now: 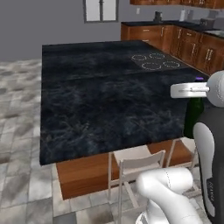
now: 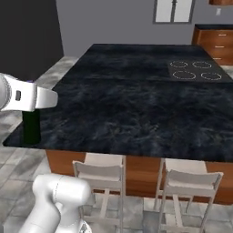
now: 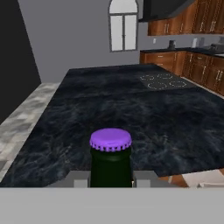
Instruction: Get the candle and the beer from the cabinet and move them to the dining counter.
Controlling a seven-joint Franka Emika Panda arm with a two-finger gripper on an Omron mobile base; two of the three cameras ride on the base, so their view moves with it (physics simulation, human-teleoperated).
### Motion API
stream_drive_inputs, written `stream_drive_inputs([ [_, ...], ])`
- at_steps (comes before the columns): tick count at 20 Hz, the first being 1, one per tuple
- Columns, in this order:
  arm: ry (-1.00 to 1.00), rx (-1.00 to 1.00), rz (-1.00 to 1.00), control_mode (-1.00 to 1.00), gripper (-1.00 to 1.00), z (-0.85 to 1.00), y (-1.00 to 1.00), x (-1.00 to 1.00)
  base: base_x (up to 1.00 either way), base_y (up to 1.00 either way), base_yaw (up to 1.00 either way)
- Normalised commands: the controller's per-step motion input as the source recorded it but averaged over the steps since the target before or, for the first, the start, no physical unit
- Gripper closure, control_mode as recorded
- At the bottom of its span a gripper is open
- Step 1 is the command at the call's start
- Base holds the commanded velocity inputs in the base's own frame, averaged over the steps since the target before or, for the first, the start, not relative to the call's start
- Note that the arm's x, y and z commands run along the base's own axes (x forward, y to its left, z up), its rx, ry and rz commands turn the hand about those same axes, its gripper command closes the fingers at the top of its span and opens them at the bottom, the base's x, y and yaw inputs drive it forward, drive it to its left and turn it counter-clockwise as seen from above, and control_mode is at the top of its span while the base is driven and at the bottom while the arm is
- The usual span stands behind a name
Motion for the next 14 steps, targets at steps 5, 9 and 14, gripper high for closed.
stream_drive_inputs([
  [5, 0.0, 0.0, 0.0, 1.0, 1.0, 0.0, 0.0, 0.0, 0.0, -0.19, 0.39],
  [9, 0.0, 0.0, 0.0, 1.0, 1.0, 0.0, 0.0, 0.0, 0.0, -0.12, 0.15],
  [14, 0.0, 0.0, 0.0, 1.0, 1.0, 0.0, 0.0, 0.0, 0.29, -0.4, 0.0],
])
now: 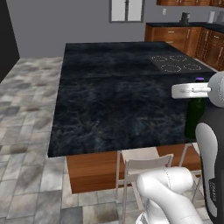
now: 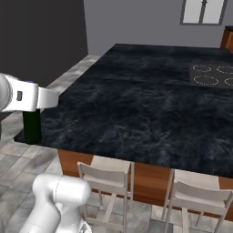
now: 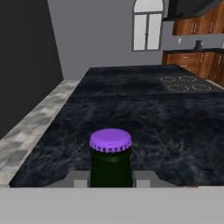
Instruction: Get the candle and the beer from the cabinet and move them to the dining counter.
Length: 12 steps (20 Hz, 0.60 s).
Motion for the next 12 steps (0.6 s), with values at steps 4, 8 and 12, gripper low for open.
stream_drive_inputs([
  [4, 0.0, 0.0, 0.0, 1.0, 1.0, 0.0, 0.0, 0.0, 0.38, -0.32, -0.03],
  [8, 0.0, 0.0, 0.0, 1.0, 1.0, 0.0, 0.0, 0.0, 0.49, -0.1, -0.06],
  [12, 0.0, 0.0, 0.0, 1.0, 1.0, 0.0, 0.0, 0.0, 0.48, 0.0, -0.07],
])
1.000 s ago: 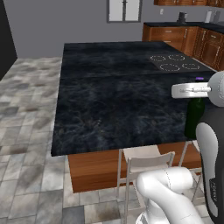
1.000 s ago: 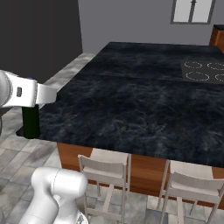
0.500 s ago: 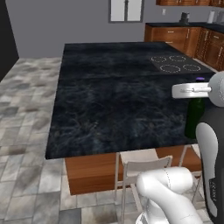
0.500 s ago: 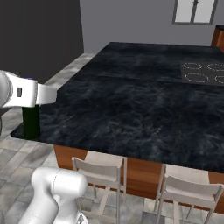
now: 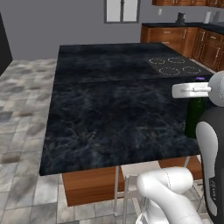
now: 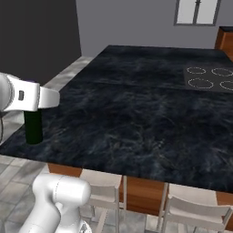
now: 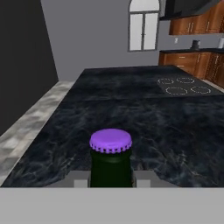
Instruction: Get the candle and the beer from the cabinet and move them to the dining counter.
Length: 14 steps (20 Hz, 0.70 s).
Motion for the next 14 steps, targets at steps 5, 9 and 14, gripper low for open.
stream_drive_inputs([
  [5, 0.0, 0.0, 0.0, 1.0, 1.0, 0.0, 0.0, 0.0, 0.34, 0.0, -0.12],
  [9, 0.0, 0.0, 0.0, 1.0, 1.0, 0.0, 0.0, 0.0, 0.32, 0.0, -0.13],
  [14, 0.0, 0.0, -0.03, -1.0, 1.0, -0.11, 0.0, 0.27, 0.25, 0.02, -0.09],
])
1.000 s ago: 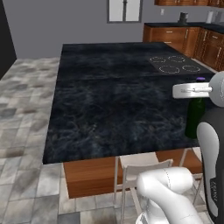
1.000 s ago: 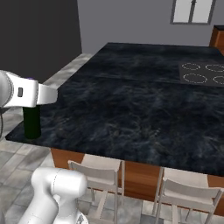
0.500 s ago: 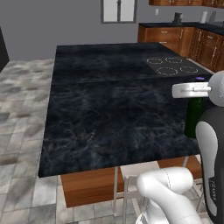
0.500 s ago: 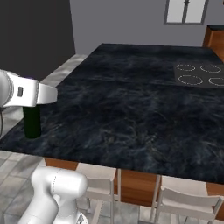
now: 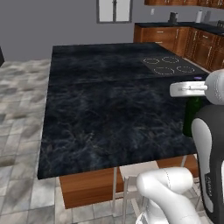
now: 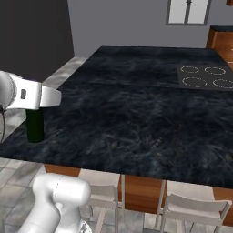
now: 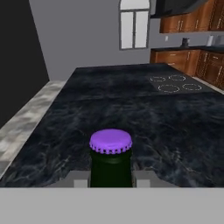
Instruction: Get the candle and the beer from the cabinet and move them to the dining counter.
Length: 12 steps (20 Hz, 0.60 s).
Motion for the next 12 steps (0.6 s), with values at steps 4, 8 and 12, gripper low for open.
stream_drive_inputs([
  [4, 0.0, 0.03, 0.0, -1.0, 1.0, -0.49, 0.0, 0.99, 0.0, 0.0, 0.0],
  [8, 0.0, 0.03, 0.09, -1.0, 1.0, -0.68, -0.03, 1.0, 0.0, 0.0, 0.0],
  [12, 0.0, 0.05, 0.29, -1.0, 1.0, -0.72, -0.15, 0.89, 0.0, 0.0, 0.0],
])
